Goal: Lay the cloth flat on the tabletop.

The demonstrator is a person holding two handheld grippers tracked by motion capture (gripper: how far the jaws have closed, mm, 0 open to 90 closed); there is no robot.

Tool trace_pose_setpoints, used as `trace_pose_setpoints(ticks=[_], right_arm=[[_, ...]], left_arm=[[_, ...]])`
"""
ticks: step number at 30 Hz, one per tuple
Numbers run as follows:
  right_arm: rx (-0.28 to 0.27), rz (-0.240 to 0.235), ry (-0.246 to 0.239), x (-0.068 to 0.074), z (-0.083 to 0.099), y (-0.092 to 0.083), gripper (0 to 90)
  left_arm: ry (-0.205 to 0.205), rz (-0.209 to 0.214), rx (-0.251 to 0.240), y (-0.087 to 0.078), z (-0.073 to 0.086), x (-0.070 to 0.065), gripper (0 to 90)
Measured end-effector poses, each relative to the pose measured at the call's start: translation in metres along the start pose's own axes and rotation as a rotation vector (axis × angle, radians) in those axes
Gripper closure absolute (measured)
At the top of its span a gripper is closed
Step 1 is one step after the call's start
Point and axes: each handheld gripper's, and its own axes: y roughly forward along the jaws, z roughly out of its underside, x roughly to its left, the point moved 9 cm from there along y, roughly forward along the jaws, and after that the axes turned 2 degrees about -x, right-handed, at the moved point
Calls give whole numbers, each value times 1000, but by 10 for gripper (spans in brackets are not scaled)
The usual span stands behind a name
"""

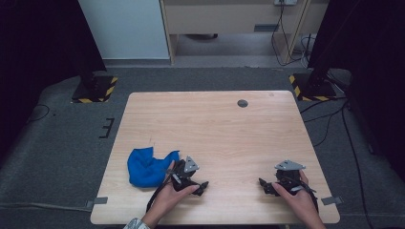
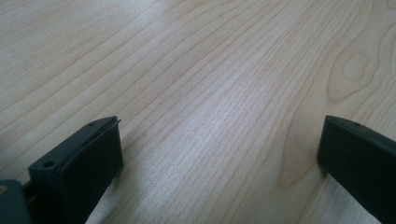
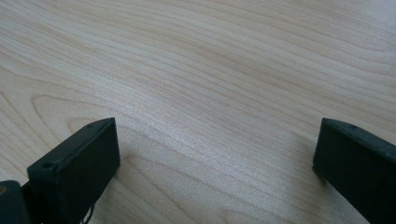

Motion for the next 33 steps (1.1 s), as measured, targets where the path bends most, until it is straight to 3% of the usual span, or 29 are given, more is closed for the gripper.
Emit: trace_pose_setpoints(ticks=[4, 7, 11, 13, 16, 18, 19, 25, 33], right_arm=[[0, 0, 0, 0, 0, 0, 9], [0, 0, 1, 0, 0, 0, 9], [-1, 1, -2, 0, 1, -1, 8], [0, -1, -2, 0, 1, -1, 9], [0, -1, -2, 0, 1, -1, 9], [0, -1, -2, 0, 1, -1, 8], [0, -1, -2, 0, 1, -1, 8], [0, -1, -2, 0, 1, -1, 9], [0, -1, -2, 0, 1, -1, 8]], left_arm=[[10, 21, -11, -1, -1, -4, 27], [27, 24, -45, -7, -8, -7, 24], [13, 19, -74, -18, -13, -4, 35], [-5, -7, -106, -36, -16, 5, 42], [-19, -24, -138, -47, -18, 10, 48], [-46, -59, -166, -65, -17, 24, 50], [-46, -59, -166, -65, -17, 24, 51], [-120, -97, -189, -86, -8, 54, 53], [-148, -129, -197, -105, 6, 72, 54]])
